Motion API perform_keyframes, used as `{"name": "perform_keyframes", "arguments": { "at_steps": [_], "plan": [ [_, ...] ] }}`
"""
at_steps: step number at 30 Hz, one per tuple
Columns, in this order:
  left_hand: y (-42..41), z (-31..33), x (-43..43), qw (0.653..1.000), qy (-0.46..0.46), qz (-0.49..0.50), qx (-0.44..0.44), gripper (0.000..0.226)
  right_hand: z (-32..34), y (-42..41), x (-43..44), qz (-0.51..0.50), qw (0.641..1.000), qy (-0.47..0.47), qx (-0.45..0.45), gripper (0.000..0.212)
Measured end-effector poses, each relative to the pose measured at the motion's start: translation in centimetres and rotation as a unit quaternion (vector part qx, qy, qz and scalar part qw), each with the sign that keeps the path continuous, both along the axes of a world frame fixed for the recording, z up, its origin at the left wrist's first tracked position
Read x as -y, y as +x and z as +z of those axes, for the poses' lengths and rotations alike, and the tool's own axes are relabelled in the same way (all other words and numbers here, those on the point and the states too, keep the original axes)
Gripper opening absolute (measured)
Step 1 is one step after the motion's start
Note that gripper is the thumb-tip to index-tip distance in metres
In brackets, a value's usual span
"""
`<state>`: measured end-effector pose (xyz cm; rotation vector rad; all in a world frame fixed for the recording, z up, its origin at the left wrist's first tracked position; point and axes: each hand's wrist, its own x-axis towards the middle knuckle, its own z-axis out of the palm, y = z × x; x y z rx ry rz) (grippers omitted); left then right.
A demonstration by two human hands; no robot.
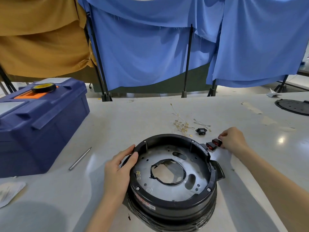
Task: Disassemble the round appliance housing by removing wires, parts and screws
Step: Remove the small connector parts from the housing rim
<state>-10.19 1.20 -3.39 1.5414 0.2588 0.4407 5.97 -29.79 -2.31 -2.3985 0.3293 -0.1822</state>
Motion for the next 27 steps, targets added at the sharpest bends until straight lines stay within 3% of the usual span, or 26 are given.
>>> {"name": "perform_keyframes", "arguments": {
  "at_steps": [5, 11, 14, 19, 23, 27],
  "plan": [
    [-0.4, 0.5, -0.1, 1.000, -0.002, -0.020, -0.003, 0.022, 1.5, -1.2, -0.8, -0.002, 0.998, -0.008, 0.069, 0.022],
    [-1.1, 0.2, -1.4, 0.989, 0.146, 0.025, 0.006, 0.018, 5.2, -4.5, -6.4, 0.111, 0.975, 0.065, 0.184, 0.009],
    [-2.0, -0.1, -2.4, 0.988, 0.156, -0.008, 0.008, 0.019, 6.1, -7.6, -9.8, 0.246, 0.953, 0.086, 0.156, 0.007],
    [-3.7, -0.5, -3.5, 0.982, 0.180, -0.056, 0.022, 0.022, 5.2, -11.5, -14.4, 0.477, 0.878, 0.040, 0.019, 0.009],
    [-4.4, -0.4, -3.4, 0.980, 0.188, -0.061, 0.027, 0.025, 4.3, -13.0, -17.0, 0.518, 0.854, -0.025, 0.034, 0.008],
    [-4.5, -0.4, -3.3, 0.975, 0.214, -0.044, 0.040, 0.032, 4.3, -13.4, -17.8, 0.510, 0.858, -0.054, 0.045, 0.008]
  ]
}}
